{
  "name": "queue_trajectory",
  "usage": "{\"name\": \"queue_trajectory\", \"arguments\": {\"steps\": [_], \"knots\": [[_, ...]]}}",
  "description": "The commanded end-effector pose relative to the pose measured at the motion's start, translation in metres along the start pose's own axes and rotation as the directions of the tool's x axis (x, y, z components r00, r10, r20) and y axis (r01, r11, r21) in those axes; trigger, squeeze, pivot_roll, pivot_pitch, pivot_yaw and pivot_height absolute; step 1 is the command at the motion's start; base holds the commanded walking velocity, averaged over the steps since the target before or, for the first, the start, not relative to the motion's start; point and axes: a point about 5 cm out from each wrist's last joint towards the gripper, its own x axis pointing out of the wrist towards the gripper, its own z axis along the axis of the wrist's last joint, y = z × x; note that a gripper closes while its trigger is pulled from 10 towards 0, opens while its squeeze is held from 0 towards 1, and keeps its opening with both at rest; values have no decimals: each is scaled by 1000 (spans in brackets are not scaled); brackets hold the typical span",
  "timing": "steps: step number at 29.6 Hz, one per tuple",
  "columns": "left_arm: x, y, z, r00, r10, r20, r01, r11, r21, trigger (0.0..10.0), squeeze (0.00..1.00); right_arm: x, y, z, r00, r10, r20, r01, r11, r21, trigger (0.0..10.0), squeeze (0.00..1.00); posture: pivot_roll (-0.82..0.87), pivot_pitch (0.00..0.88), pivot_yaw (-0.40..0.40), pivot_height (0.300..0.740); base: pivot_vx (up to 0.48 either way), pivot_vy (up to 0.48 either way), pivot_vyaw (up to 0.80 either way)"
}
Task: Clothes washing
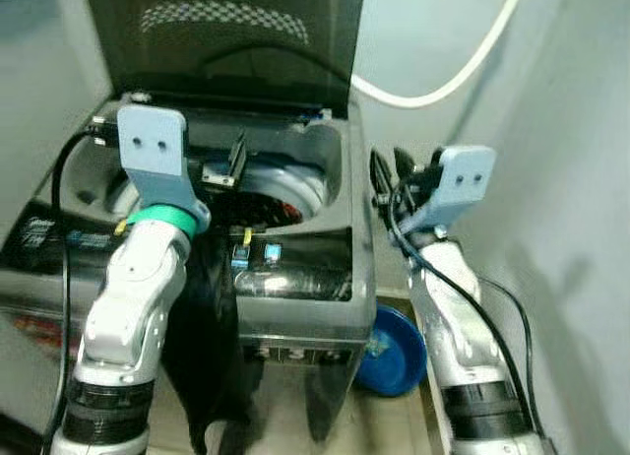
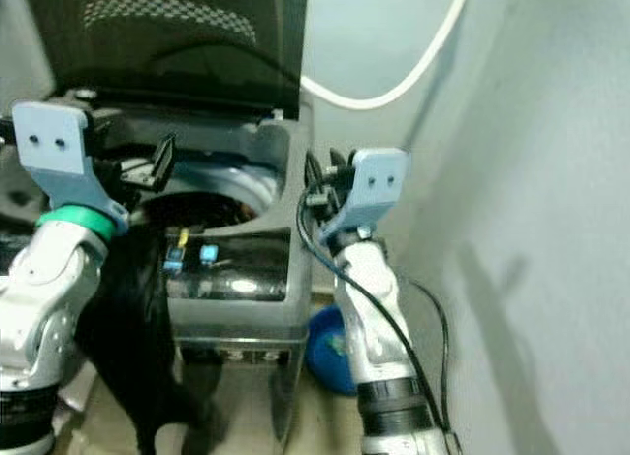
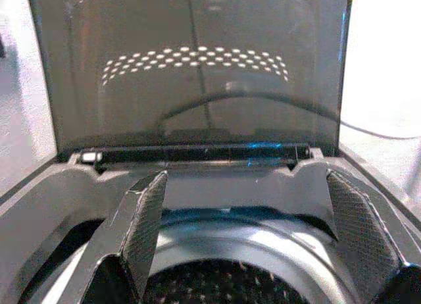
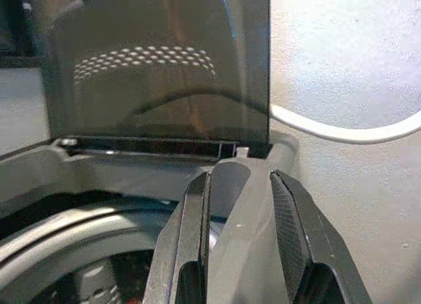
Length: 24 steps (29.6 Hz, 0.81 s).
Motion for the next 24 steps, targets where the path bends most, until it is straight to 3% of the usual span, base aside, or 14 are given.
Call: {"name": "queue_trajectory", "arguments": {"steps": [1,24], "knots": [[1,-1,-2,1000,-3,-6,3,1000,10,10000,0,0,-1,0,1000,-2,0,2,1000,-10,10000,0,156,0,-11,740,-330,0,0],[2,-3,-2,1000,-5,-5,5,1000,3,10000,0,-1,-1,-2,1000,2,-8,-3,1000,-12,10000,0,151,0,-8,740,-315,0,0]]}}
